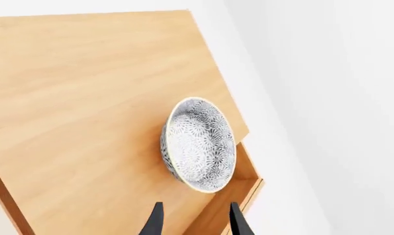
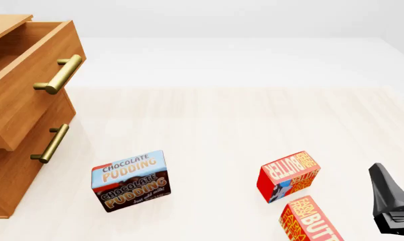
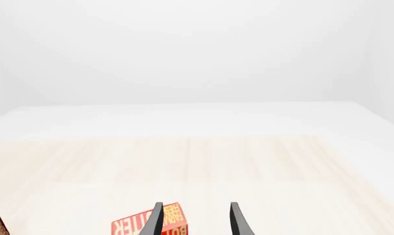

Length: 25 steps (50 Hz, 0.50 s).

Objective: Put the bowl in the top drawer of the cabinet.

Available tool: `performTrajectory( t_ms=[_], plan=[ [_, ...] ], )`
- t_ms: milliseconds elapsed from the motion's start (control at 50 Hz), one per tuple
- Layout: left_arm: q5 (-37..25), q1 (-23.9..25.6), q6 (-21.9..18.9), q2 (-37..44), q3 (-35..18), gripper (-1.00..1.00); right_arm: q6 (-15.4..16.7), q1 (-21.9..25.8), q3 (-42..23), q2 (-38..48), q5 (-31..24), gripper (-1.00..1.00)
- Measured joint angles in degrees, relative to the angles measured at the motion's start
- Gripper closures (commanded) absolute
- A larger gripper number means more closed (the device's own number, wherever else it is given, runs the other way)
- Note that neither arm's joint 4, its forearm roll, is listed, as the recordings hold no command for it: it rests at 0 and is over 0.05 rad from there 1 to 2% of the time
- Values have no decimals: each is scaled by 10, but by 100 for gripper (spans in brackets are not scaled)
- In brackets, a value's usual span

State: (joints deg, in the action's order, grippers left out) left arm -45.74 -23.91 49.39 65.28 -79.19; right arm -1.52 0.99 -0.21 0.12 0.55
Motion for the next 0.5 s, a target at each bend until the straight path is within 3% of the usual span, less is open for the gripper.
performTrajectory(
  t_ms=[500],
  plan=[
    [2, 83, 28, -64, 52, -100, 0, 1, 0, 0, 2, -100]
  ],
)
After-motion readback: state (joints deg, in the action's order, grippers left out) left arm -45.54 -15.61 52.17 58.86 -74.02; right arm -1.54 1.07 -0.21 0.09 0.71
